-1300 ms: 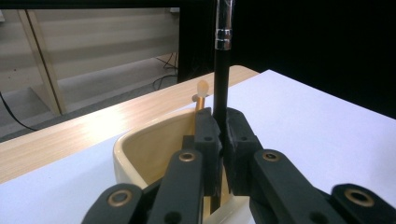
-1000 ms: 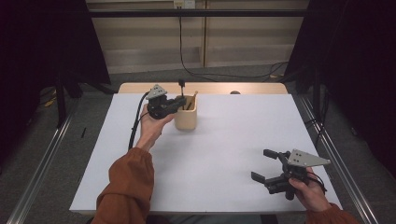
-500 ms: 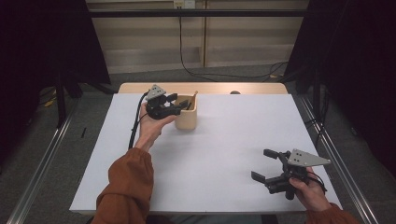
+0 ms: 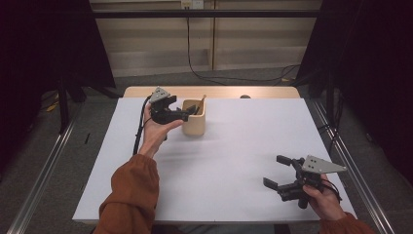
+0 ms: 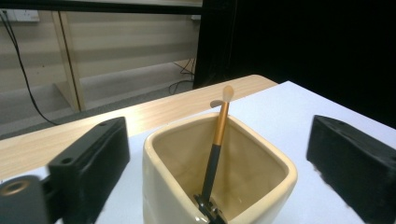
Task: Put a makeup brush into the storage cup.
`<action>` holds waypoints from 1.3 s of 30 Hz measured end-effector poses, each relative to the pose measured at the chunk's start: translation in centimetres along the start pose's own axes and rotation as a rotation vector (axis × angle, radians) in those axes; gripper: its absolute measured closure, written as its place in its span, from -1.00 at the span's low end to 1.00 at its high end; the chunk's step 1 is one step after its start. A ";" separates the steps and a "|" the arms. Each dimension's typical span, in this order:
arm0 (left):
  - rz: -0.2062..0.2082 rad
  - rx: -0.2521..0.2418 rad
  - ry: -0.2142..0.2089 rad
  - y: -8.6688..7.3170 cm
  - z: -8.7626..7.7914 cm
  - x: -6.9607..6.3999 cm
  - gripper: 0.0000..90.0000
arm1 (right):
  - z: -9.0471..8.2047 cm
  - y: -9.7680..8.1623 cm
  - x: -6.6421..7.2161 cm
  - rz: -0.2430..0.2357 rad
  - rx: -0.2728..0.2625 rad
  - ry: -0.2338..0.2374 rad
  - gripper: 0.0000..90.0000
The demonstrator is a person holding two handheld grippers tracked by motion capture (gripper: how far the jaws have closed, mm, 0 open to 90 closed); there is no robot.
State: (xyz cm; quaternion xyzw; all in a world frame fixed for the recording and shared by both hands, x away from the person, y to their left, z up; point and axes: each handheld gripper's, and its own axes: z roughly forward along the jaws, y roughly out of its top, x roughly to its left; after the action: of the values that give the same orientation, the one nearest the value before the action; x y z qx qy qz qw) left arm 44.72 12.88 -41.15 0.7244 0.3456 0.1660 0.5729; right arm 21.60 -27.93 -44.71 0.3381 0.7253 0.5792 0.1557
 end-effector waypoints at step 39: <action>0.025 -0.030 -0.012 -1.4 -6.8 -2.5 -0.96 | -0.2 0.2 0.1 -0.001 -0.027 -0.048 -0.94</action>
State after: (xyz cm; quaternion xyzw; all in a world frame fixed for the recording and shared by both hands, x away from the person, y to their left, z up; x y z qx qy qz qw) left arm 38.22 16.16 -40.13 0.7211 0.3306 0.1740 0.5835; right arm 21.48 -27.99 -44.47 0.3496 0.7135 0.5806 0.1780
